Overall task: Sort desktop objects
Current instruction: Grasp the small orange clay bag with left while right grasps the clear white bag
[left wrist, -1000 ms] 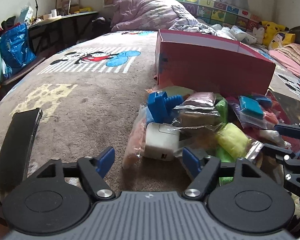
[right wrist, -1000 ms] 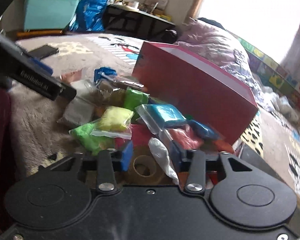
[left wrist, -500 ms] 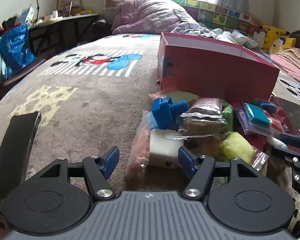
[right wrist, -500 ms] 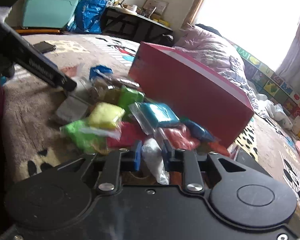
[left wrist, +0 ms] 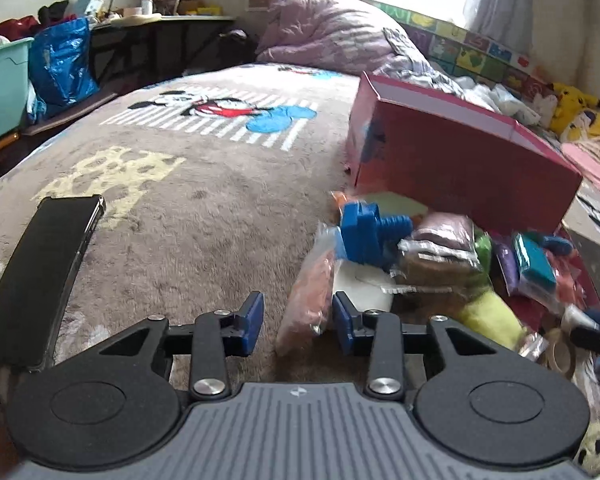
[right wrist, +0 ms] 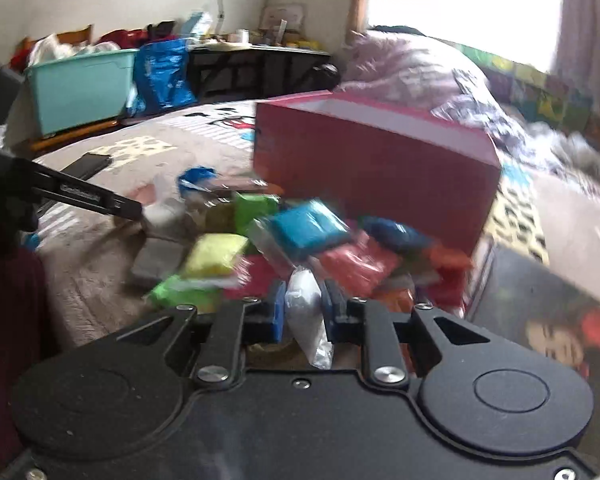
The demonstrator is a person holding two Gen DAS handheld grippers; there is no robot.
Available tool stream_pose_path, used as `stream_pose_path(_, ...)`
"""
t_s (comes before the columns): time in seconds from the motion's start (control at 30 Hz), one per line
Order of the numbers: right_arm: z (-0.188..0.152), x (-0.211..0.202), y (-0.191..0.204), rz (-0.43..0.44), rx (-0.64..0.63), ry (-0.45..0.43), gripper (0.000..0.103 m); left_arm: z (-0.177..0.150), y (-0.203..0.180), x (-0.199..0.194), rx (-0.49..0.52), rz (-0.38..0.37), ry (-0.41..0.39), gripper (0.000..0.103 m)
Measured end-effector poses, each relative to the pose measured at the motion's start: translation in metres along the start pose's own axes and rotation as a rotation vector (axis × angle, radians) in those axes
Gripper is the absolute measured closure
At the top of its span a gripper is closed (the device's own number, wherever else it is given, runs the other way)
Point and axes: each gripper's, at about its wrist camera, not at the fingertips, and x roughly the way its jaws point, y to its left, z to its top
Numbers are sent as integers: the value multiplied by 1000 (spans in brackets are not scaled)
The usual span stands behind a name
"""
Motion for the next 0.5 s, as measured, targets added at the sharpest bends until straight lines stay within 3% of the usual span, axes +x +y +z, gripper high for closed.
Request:
stream_pose_path(0.1, -5, 7, -2, -20, 7, 8, 84, 1, -1, 2, -2, 7, -13, 66)
stream_pose_path(0.23, -10, 12, 3, -34, -8, -5, 82, 0, -4, 0, 18, 7, -7, 84)
stream_pose_path(0.5, -10, 4, -9, -26, 40, -1, 85, 6, -12, -29, 47, 12, -46, 88)
